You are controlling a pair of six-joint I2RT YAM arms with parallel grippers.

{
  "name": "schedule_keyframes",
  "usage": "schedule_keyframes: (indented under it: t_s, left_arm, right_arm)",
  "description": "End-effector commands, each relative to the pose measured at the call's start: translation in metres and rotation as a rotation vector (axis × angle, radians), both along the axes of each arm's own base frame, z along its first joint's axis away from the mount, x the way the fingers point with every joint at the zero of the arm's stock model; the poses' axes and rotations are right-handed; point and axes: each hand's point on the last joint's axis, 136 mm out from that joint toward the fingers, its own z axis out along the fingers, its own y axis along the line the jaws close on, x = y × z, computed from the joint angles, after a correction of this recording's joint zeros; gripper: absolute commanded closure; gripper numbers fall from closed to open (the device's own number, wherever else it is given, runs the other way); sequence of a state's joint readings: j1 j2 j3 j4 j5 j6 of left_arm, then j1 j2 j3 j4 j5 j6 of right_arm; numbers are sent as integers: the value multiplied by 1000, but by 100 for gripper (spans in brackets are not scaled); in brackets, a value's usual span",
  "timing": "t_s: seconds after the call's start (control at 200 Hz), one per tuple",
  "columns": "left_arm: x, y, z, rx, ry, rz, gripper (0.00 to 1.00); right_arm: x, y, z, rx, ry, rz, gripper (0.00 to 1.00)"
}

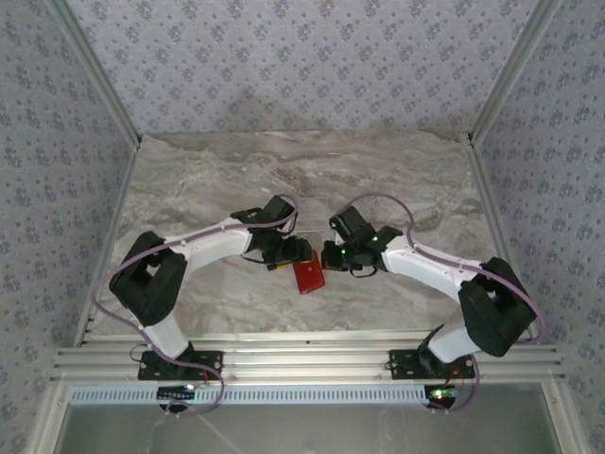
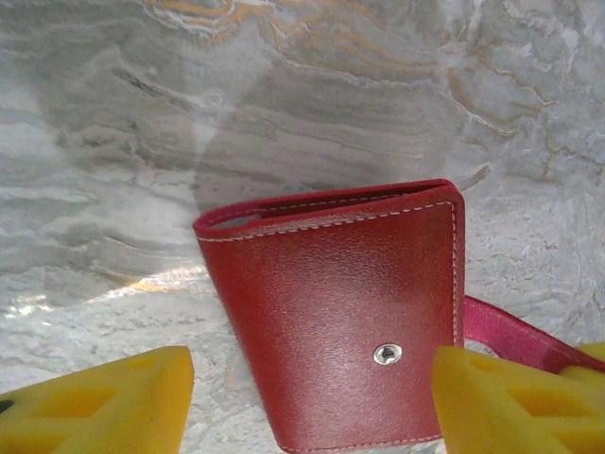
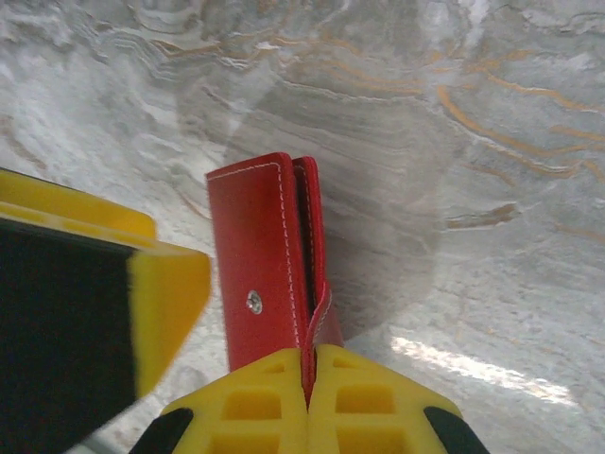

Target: Take the credit cards out of the card holder

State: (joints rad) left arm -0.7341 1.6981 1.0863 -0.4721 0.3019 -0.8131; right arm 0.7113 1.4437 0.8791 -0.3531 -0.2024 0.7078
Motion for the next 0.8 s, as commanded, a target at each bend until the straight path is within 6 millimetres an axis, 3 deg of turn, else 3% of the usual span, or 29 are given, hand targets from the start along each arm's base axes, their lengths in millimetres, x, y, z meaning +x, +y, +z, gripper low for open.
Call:
schedule_keyframes:
  t_s: [0.0, 0.53, 0.795]
  left_arm:
    - [-1, -7, 6, -15, 6, -8, 29]
    - [-1, -10, 17, -57, -14, 9, 12]
    - [1, -8, 26, -77, -42, 36, 11]
  right_arm:
    - [2, 10, 19, 107, -12, -38, 100]
    - [-1, 15, 26, 149, -15, -47, 100]
    - [-2, 14, 28, 149, -18, -53, 100]
